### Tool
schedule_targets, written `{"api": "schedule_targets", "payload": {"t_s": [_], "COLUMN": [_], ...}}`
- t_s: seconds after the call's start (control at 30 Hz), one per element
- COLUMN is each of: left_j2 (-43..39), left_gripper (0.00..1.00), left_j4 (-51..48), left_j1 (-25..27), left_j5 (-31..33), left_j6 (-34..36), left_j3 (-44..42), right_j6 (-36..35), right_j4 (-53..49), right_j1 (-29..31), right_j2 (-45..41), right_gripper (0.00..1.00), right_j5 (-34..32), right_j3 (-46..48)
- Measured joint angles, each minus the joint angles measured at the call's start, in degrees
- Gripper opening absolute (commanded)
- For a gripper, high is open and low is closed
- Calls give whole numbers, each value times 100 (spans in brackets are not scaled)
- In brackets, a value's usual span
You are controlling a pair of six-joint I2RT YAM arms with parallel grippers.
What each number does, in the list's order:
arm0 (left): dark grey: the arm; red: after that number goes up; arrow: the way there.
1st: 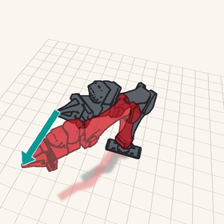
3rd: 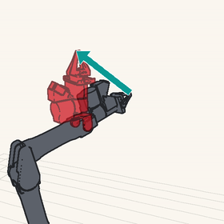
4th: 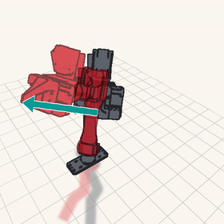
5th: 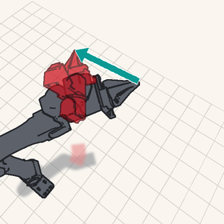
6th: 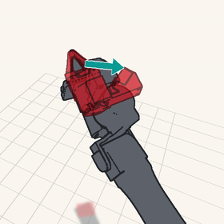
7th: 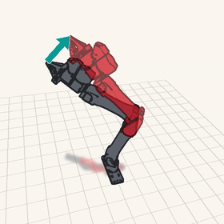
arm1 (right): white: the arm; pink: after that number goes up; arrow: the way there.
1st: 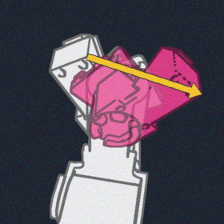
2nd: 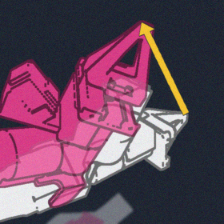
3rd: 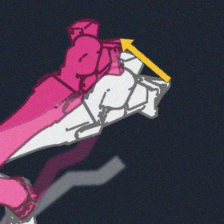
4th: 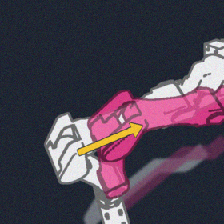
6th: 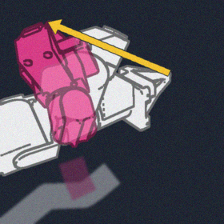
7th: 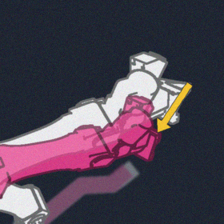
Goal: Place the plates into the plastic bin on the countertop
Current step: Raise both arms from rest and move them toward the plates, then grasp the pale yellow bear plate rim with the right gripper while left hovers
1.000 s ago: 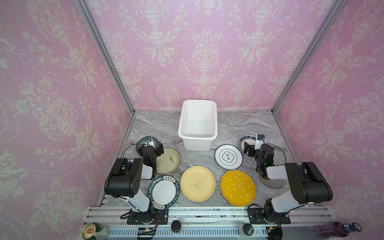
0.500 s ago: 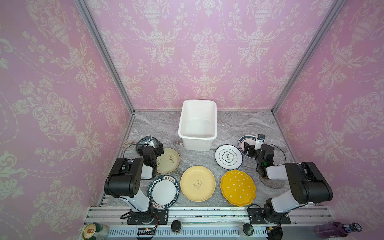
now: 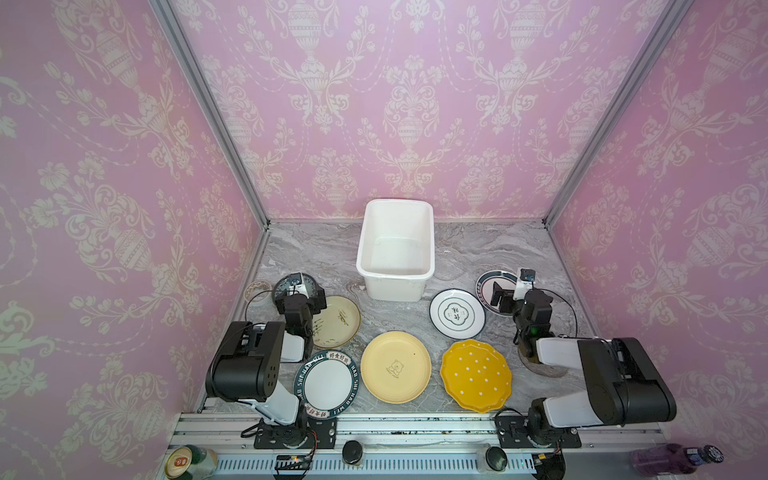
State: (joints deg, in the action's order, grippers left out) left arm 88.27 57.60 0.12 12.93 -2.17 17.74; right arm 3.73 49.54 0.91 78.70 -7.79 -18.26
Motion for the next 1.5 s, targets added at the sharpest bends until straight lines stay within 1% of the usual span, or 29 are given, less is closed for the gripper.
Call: {"api": "schedule_targets", "payload": {"t_s": [0.13, 0.2, 0.3, 0.4, 0.47, 0.57, 0.63, 0.7, 0.8, 0.87, 0.93, 1.0, 1.07, 1.17, 1.23, 1.3, 1.43, 1.5], "left_j2": [-1303, -1893, -2671, -3069, -3174, -3252, -3401, -3613, -3901, -3928, -3768, -3508, -3292, -3119, -3003, -2839, -2441, -2310], "left_gripper": [99, 99, 99, 99, 99, 99, 99, 99, 99, 99, 99, 99, 99, 99, 99, 99, 99, 99], "left_j4": [-1320, -2177, -3801, -5305, -6223, -7243, -7696, -7956, -8194, -8408, -8749, -9160, -9630, -10205, -10504, -10730, -11090, -11232], "left_j1": [94, 114, 118, 118, 101, 70, 28, -4, -7, -7, 2, 50, 157, 363, 529, 789, 1541, 1838], "left_j5": [0, 101, 306, 282, 26, -387, -745, -1147, -1685, -2024, -2321, -2544, -2712, -2900, -2990, -3080, -3193, -3276], "left_j6": [-52, -256, -883, -1530, -1974, -2640, -3056, -3388, -3906, -4199, -4376, -4450, -4465, -4439, -4385, -4306, -4004, -3829], "left_j3": [267, 595, 1276, 2020, 2492, 2896, 2938, 2887, 2848, 2874, 3005, 3220, 3488, 3873, 4087, 4249, 4457, 4496], "right_j6": [81, 166, 468, 1294, 2081, 2787, 3086, 3230, 3252, 3246, 3228, 3187, 3112, 3051, 3032, 2997, 2916, 2907], "right_j4": [-1084, -1810, -2949, -4083, -4903, -5624, -6028, -6492, -7232, -7676, -8074, -8450, -8835, -9265, -9462, -9654, -9801, -9781], "right_j1": [15, 15, 15, 20, -7, -92, -111, -111, -114, -70, 136, 522, 1088, 1969, 2424, 2894, 3799, 4118], "right_j2": [-1403, -2017, -2852, -3567, -4030, -4527, -4680, -4583, -4089, -3668, -3322, -2992, -2708, -2323, -2048, -1663, -809, -457], "right_gripper": [100, 100, 100, 100, 100, 100, 100, 100, 100, 100, 100, 100, 100, 100, 100, 100, 100, 99], "right_j5": [-15, 22, 219, 232, 181, 439, 710, 1054, 1670, 2100, 2413, 2568, 2649, 2649, 2636, 2592, 2430, 2422], "right_j3": [-166, -426, -885, -1294, -1530, -1672, -1808, -2100, -2756, -3167, -3451, -3637, -3779, -3963, -4068, -4207, -4426, -4465]}}
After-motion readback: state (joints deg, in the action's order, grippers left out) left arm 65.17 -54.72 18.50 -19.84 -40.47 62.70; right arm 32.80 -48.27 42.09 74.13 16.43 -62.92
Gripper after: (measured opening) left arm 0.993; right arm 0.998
